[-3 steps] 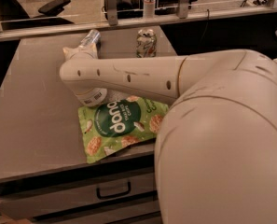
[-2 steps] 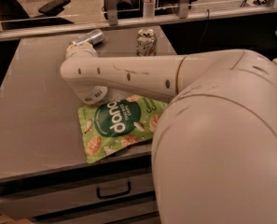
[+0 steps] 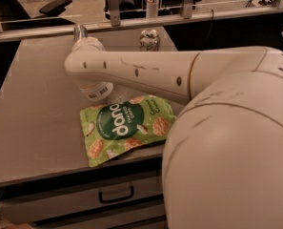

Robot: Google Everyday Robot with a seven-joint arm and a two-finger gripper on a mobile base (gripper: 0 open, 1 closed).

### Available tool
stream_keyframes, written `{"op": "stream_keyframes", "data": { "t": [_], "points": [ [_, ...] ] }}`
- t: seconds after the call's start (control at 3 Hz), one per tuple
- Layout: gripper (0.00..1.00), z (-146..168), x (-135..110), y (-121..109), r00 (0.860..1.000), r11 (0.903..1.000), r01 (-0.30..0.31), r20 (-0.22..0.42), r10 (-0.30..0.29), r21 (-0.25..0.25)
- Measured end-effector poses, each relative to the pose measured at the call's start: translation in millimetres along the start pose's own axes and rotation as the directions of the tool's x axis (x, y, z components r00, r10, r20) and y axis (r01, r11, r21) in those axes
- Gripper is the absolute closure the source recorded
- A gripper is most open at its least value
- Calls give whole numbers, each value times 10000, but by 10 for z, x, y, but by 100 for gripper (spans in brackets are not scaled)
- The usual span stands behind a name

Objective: Move redbull can near 7up can

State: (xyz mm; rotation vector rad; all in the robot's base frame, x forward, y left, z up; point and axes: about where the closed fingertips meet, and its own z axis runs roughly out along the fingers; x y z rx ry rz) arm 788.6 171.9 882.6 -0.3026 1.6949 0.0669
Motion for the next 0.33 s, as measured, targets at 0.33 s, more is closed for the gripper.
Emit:
{"op": "stream_keyframes", "data": {
  "t": [0.33],
  "points": [
    [86, -11, -22, -20, 10000, 10000, 82, 16, -82, 34]
  ]
}}
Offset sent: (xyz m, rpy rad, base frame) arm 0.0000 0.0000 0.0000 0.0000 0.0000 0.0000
